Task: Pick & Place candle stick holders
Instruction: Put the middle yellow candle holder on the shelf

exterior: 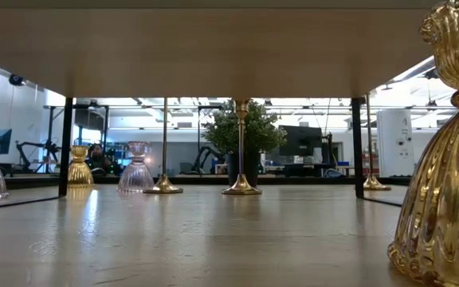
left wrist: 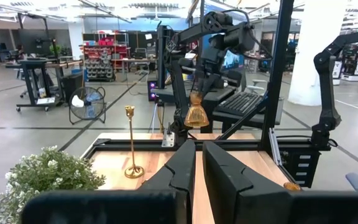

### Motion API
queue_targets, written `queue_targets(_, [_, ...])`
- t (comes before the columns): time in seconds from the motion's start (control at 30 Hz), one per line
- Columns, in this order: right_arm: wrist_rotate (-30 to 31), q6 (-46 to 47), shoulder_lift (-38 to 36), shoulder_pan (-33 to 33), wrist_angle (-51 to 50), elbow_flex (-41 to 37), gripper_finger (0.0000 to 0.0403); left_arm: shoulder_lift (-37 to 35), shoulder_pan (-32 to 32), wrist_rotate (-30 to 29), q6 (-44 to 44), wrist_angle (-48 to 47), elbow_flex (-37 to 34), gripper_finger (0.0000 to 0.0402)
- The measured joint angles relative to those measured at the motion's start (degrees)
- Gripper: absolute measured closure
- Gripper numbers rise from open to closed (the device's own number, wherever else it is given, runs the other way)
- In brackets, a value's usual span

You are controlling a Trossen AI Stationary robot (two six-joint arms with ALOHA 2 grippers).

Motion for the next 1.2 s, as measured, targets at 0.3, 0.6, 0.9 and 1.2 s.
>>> queue_targets(0.3, [-2.80, -15.73, 8.07, -4.45, 7.18, 6.21, 0.0390, 0.00, -0.02, 0.00, 0.02, 0.00, 0.01, 0.0365])
queue_targets(0.6, [-12.40, -26.26, 18.93, -9.53, 5.60, 17.77, 0.0390, 0.00, -0.02, 0.02, 0.02, 0.00, 0.00, 0.0365])
queue_targets(0.9, [-14.13, -30.80, 29.06, -10.61, -0.49, 29.18, 0.0390, 0.00, -0.02, 0.00, 0.02, 0.00, 0.01, 0.0365])
queue_targets(1.2, [-15.57, -30.80, 31.54, -11.05, -0.55, 27.54, 0.0390, 0.00, -0.02, 0.00, 0.00, 0.00, 0.00, 0.0365])
